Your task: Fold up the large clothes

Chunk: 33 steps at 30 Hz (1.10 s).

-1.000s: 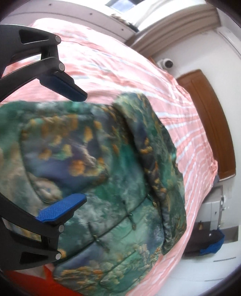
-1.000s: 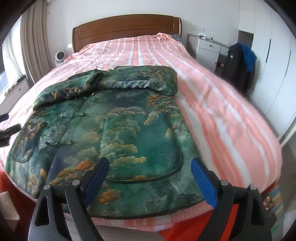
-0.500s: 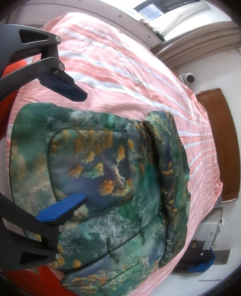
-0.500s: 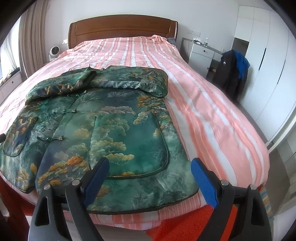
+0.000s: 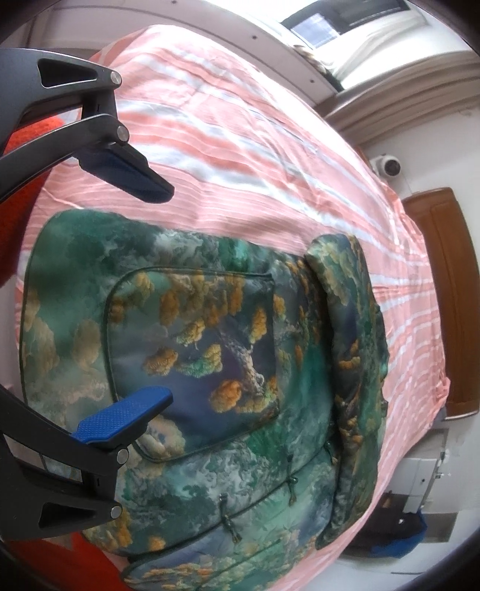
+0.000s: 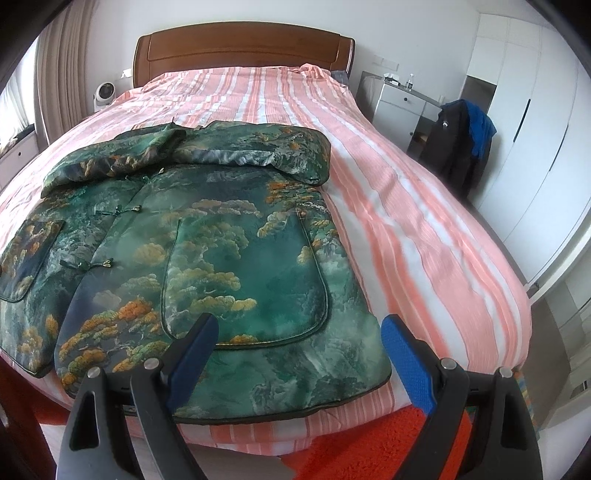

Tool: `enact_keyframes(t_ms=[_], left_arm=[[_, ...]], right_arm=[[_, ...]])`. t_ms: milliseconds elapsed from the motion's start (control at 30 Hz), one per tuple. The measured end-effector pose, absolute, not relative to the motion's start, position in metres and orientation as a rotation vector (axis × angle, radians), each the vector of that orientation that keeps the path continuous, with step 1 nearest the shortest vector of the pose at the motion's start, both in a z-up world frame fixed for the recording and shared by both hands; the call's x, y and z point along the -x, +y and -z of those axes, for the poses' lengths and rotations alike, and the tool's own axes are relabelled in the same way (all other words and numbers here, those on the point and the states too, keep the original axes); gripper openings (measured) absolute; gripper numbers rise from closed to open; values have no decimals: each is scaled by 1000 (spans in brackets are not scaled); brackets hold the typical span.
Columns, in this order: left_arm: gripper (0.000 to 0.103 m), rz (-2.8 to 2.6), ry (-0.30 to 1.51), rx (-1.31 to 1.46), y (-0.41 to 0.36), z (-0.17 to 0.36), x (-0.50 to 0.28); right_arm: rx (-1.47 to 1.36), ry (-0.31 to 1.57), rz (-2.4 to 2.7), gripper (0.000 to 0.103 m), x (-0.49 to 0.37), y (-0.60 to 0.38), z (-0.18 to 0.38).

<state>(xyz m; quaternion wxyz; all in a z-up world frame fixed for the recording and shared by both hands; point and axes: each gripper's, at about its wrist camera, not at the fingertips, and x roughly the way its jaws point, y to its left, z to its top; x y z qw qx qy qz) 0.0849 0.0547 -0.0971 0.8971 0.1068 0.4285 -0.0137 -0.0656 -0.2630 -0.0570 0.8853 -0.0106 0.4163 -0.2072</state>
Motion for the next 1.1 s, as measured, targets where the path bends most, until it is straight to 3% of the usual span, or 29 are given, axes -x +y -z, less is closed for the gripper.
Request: enact_keyframes(t_ms=[133, 367, 567, 600, 633, 700, 733, 767, 833, 1100], left_arm=[[100, -14, 901, -199, 74, 98, -91], [100, 104, 1129, 267, 166, 135, -118], [99, 236, 1157, 171, 137, 149, -111], [96, 271, 1159, 157, 130, 149, -109], [80, 285, 1166, 146, 125, 148, -107], [56, 280, 1173, 113, 118, 146, -101], [34, 279, 1171, 107, 118, 144, -99], [22, 276, 1174, 105, 118, 140, -96], [15, 277, 1176, 108, 120, 134, -89], [11, 304, 1280, 60, 130, 142, -21]], right_arm=[[20, 861, 418, 89, 66, -270, 58], [-336, 863, 355, 89, 81, -377, 67], [-539, 1049, 72, 86, 61, -398, 120], [-541, 1048, 46, 75, 59, -396, 122], [-533, 1041, -9, 64, 55, -389, 120], [-503, 1065, -23, 25, 51, -382, 119], [-503, 1078, -26, 19, 50, -381, 117], [-505, 1080, -29, 17, 51, -380, 114], [-467, 1090, -12, 13, 55, -377, 108], [-496, 1172, -29, 12, 110, -368, 114]])
